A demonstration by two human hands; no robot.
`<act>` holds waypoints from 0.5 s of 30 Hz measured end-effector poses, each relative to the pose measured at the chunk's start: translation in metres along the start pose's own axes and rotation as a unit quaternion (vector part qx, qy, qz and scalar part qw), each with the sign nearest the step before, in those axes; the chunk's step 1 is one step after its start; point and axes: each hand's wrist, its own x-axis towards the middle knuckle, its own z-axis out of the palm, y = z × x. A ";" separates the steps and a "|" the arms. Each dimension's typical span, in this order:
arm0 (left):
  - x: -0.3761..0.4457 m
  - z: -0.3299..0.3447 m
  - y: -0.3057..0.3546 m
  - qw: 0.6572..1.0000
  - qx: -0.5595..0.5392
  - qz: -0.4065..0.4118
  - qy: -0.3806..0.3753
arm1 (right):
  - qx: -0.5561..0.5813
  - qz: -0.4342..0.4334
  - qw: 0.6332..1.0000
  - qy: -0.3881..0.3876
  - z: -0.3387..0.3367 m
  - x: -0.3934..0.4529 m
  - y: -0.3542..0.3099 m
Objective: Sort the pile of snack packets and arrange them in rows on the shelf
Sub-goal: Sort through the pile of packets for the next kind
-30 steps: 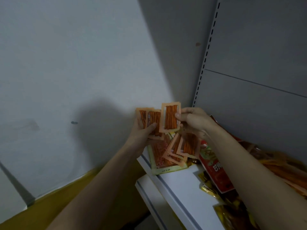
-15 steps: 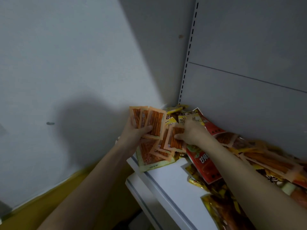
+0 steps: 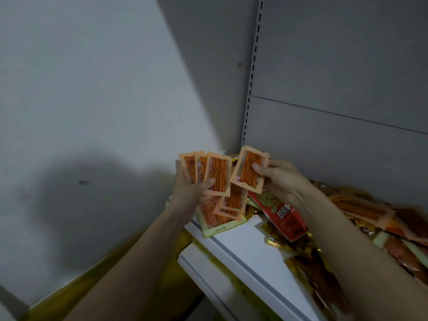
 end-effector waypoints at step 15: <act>-0.136 0.038 -0.010 0.981 -0.095 -0.070 -0.155 | -0.032 -0.065 0.982 0.174 0.010 -0.165 0.069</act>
